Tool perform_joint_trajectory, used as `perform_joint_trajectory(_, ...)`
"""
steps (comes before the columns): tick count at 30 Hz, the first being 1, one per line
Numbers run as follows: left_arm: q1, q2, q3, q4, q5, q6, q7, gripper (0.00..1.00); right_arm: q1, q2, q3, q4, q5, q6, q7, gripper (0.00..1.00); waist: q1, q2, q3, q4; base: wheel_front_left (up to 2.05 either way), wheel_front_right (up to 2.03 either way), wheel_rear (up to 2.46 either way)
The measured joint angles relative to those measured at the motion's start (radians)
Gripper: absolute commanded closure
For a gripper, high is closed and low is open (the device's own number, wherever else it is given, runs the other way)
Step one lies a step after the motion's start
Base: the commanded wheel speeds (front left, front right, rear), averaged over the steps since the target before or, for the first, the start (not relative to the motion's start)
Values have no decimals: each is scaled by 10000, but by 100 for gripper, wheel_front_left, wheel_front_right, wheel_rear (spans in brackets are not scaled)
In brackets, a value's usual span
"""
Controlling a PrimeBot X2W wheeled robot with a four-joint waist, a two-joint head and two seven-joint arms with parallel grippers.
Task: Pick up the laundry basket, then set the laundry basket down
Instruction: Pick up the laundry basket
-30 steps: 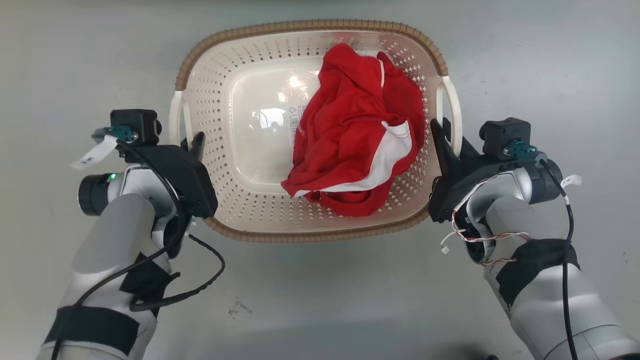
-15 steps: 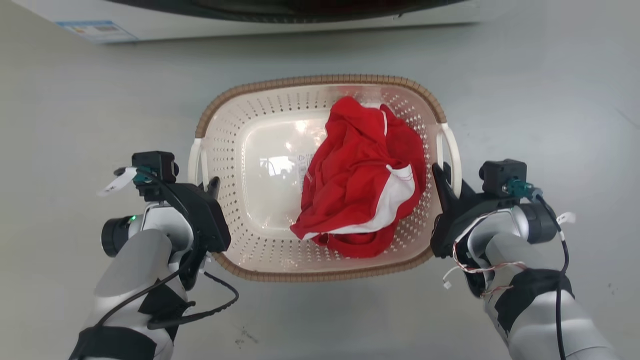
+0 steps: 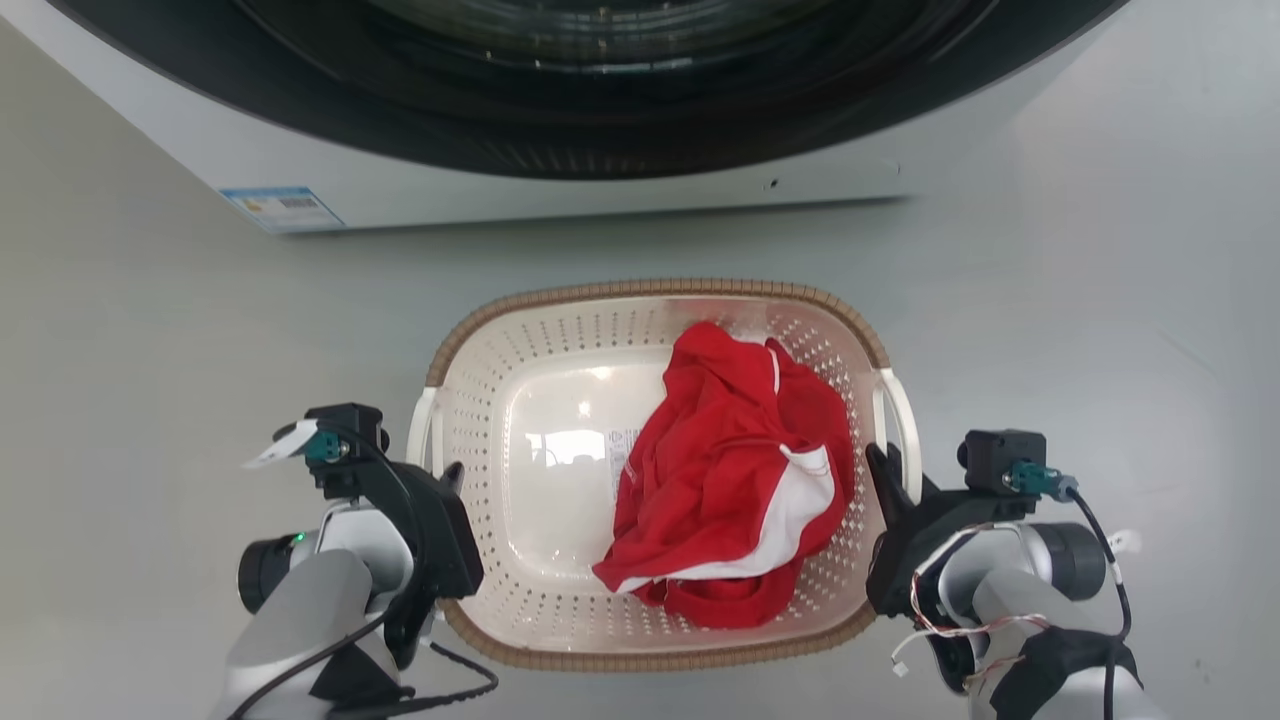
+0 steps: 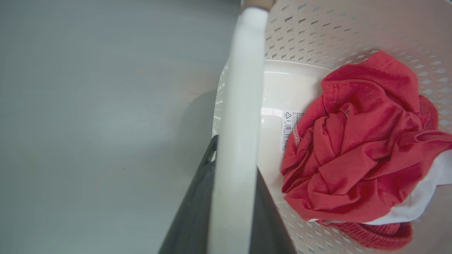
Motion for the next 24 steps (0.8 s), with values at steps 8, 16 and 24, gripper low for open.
perform_joint_trajectory(8, 591, -96, -69, 194, -59, -6, 107, 100, 668, 21, 192, 180, 495, 163, 113, 100, -1, 0, -1181, 73, 0, 0, 0)
perform_joint_trajectory(16, 1292, -174, -127, 368, -90, -17, 443, 100, 1303, 94, 267, 487, 861, 263, 456, 100, -1, -1, -2374, 104, 0, 0, 0)
perform_joint_trajectory(24, 1937, -226, -188, 449, -353, -17, 890, 100, 1992, 125, 360, 633, 1174, 349, 823, 100, 0, -1, -3573, 116, 0, 0, 0)
